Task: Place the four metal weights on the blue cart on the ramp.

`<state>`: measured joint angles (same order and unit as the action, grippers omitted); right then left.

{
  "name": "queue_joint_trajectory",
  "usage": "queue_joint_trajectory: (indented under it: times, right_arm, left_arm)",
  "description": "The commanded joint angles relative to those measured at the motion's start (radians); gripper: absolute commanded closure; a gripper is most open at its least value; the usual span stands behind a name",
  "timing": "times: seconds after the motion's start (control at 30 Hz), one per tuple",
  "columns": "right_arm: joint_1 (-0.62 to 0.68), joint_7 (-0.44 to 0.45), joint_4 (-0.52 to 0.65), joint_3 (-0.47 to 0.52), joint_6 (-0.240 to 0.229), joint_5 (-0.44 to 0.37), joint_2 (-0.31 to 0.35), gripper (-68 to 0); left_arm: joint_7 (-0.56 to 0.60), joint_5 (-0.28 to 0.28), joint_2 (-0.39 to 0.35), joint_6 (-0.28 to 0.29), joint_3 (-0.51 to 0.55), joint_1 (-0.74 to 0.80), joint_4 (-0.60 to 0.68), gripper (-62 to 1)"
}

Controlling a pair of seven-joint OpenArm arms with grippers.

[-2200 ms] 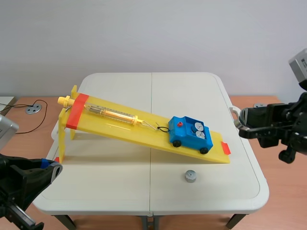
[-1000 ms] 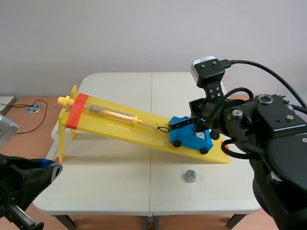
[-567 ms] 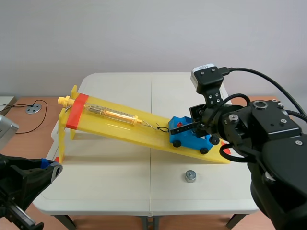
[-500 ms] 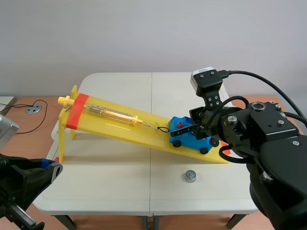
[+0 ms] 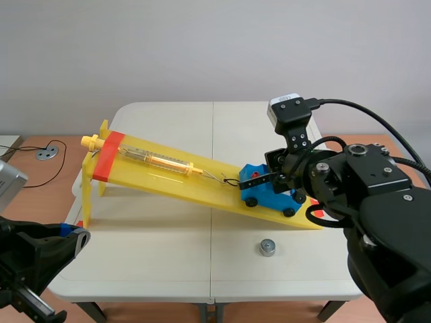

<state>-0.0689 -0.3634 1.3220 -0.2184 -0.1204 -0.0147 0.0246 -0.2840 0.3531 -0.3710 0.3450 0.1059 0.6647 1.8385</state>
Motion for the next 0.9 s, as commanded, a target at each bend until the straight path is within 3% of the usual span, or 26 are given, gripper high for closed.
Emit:
queue_joint_trajectory:
  times: [0.0,0.1,0.23,0.4,0.87]
  right_arm:
    - [-0.116,0.152,0.07,-0.007,0.006,-0.03,-0.019,-13.8]
    - [-0.116,0.145,0.072,-0.007,-0.008,-0.036,-0.019,-19.8]
    - [-0.103,0.12,0.119,-0.002,-0.016,-0.08,0.002,-22.0]
    - [-0.046,0.058,0.269,0.033,-0.069,-0.17,0.061,-26.5]
    - [0.235,-0.088,0.633,0.239,-0.244,-0.456,0.261,-27.6]
  left_arm:
    - [0.091,0.07,0.008,0.026,0.016,-0.019,0.071,-3.8]
    - [0.091,0.07,0.008,0.026,0.016,-0.02,0.071,-3.8]
    - [0.091,0.07,0.008,0.026,0.016,-0.02,0.071,-3.8]
    - [0.087,0.07,0.008,0.026,0.016,-0.02,0.071,-3.8]
    - [0.081,0.07,0.008,0.026,0.016,-0.02,0.071,-3.8]
